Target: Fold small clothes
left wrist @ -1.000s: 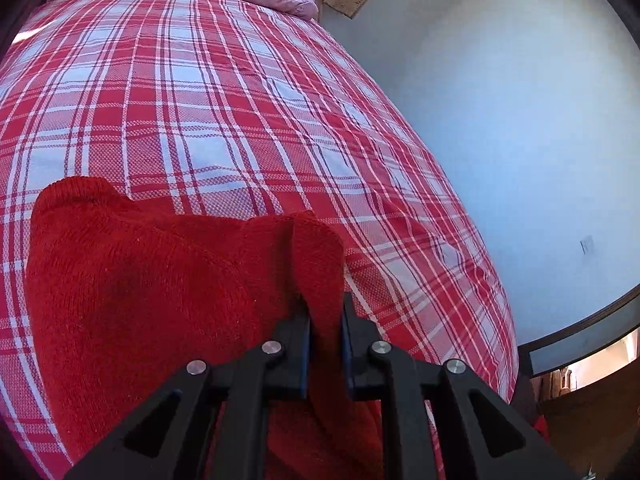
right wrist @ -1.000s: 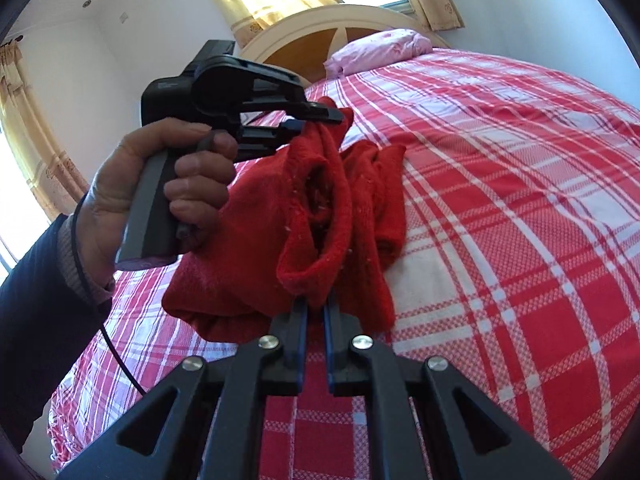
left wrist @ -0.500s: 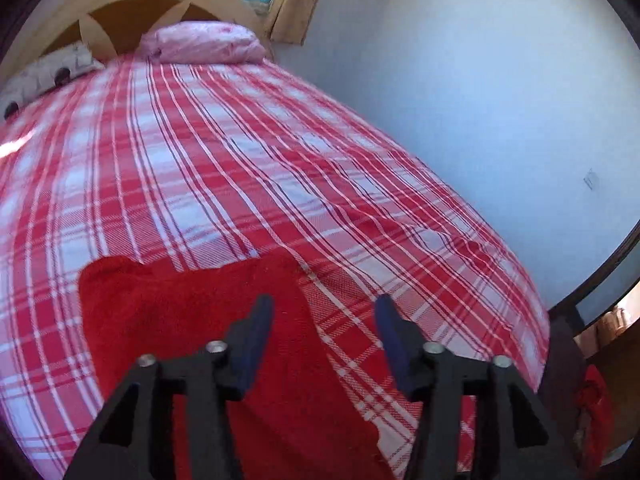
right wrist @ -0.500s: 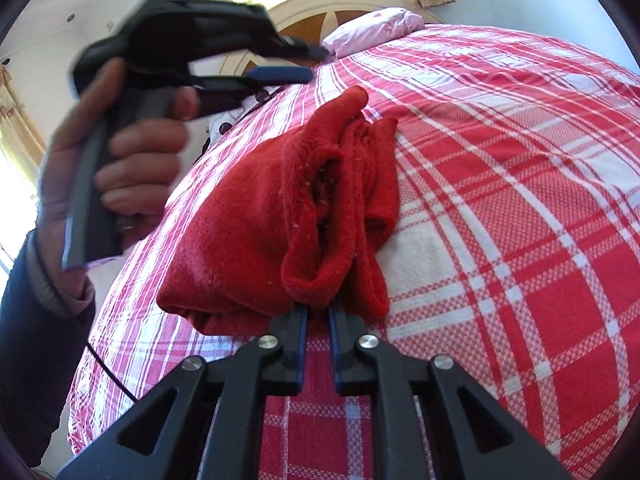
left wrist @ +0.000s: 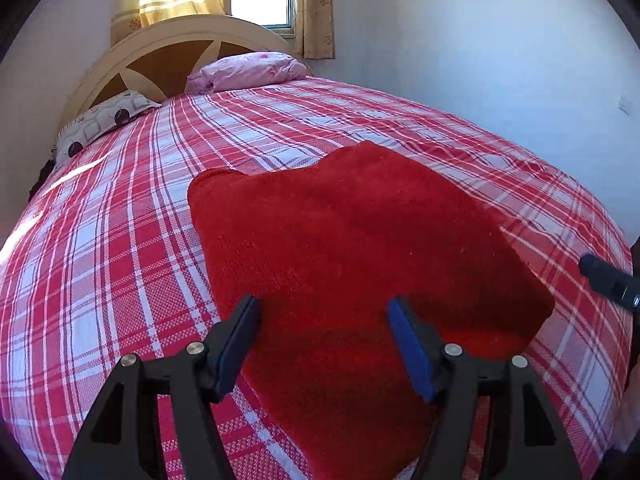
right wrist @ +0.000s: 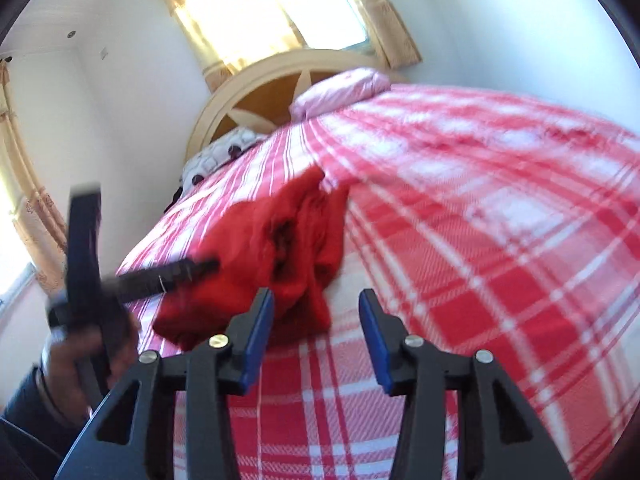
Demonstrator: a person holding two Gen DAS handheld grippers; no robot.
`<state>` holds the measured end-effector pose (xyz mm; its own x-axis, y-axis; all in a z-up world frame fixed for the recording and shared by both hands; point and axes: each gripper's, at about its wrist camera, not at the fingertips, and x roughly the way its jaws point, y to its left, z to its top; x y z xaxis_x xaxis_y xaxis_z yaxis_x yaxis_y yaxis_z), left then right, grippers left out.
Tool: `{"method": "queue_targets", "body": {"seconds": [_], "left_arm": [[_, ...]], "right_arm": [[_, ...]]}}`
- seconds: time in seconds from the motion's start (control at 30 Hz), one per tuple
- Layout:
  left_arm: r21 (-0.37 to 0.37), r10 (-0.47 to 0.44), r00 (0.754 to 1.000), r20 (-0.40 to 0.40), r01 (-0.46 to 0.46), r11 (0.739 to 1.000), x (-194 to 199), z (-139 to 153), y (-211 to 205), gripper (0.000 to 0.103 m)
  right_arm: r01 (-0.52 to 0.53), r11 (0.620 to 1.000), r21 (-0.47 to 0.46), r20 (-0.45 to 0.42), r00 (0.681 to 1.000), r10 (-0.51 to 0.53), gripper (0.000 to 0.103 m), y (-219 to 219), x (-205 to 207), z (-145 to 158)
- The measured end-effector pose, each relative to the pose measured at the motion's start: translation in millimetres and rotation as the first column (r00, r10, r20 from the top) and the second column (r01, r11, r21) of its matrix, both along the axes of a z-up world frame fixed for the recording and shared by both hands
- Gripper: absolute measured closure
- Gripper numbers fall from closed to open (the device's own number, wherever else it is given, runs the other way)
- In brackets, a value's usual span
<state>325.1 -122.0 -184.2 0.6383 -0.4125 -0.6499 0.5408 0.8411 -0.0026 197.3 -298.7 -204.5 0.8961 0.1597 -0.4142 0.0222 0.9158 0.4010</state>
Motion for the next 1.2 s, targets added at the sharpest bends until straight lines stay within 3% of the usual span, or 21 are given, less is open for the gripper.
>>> {"method": "queue_targets", "body": {"seconds": [0.13, 0.23, 0.33, 0.43, 0.47, 0.5, 0.6, 0.67, 0.77, 0.87, 0.97, 1.03, 1.17, 1.2], "left_arm": [[-0.049, 0.019, 1.0, -0.024, -0.02, 0.999, -2, -12, 12, 0.021], [-0.092, 0.022, 0.999, -0.05, -0.026, 0.995, 2, -14, 17, 0.019], [-0.141, 0.015, 0.998, -0.053, -0.022, 0.99, 1, -13, 25, 0.019], [-0.214, 0.008, 0.998, -0.056, -0.02, 0.977, 0, -10, 37, 0.019], [-0.234, 0.011, 0.998, -0.059, -0.025, 0.972, 0, -10, 41, 0.019], [-0.249, 0.016, 0.998, -0.066, -0.032, 0.968, 1, -10, 44, 0.019], [-0.268, 0.041, 0.993, -0.107, -0.068, 0.961, 8, -15, 50, 0.019], [-0.236, 0.038, 0.986, -0.161, -0.076, 0.969, 14, -23, 44, 0.018], [-0.19, 0.026, 0.971, -0.238, -0.073, 0.979, 21, -33, 38, 0.014], [-0.198, 0.028, 0.969, -0.243, -0.078, 0.977, 20, -34, 40, 0.014], [-0.203, 0.029, 0.97, -0.242, -0.079, 0.976, 19, -33, 40, 0.014], [-0.198, 0.03, 0.971, -0.239, -0.078, 0.977, 18, -32, 39, 0.014], [-0.188, 0.03, 0.972, -0.233, -0.075, 0.979, 16, -34, 38, 0.012], [-0.19, 0.031, 0.972, -0.232, -0.076, 0.979, 15, -33, 38, 0.012]], "right_arm": [[-0.065, 0.995, -0.079, 0.043, 0.997, 0.069, 0.055, 19, 22, 40], [-0.148, 0.979, -0.138, 0.039, 0.987, 0.155, 0.055, 41, 50, 59], [-0.249, 0.957, -0.147, -0.038, 0.968, 0.246, 0.059, 58, 97, 59], [-0.223, 0.965, -0.142, -0.186, 0.963, 0.195, 0.058, 52, 142, 35], [-0.218, 0.967, -0.132, -0.266, 0.947, 0.177, 0.059, 47, 157, 20], [-0.2, 0.971, -0.129, -0.296, 0.942, 0.155, 0.065, 41, 163, 11], [-0.164, 0.977, -0.136, -0.295, 0.948, 0.118, 0.066, 23, 158, -1], [-0.162, 0.981, -0.106, -0.288, 0.949, 0.126, 0.066, 15, 155, -3], [-0.167, 0.974, -0.155, -0.301, 0.947, 0.115, 0.066, 20, 159, 0], [-0.159, 0.967, -0.198, -0.296, 0.95, 0.096, 0.065, 30, 153, 7], [-0.153, 0.968, -0.2, -0.239, 0.966, 0.103, 0.054, 35, 137, 19], [-0.162, 0.959, -0.232, -0.218, 0.97, 0.112, 0.053, 41, 125, 20], [-0.164, 0.931, -0.327, -0.252, 0.964, 0.082, 0.052, 46, 115, 0], [-0.157, 0.924, -0.348, -0.257, 0.964, 0.067, 0.044, 44, 115, -3]]}}
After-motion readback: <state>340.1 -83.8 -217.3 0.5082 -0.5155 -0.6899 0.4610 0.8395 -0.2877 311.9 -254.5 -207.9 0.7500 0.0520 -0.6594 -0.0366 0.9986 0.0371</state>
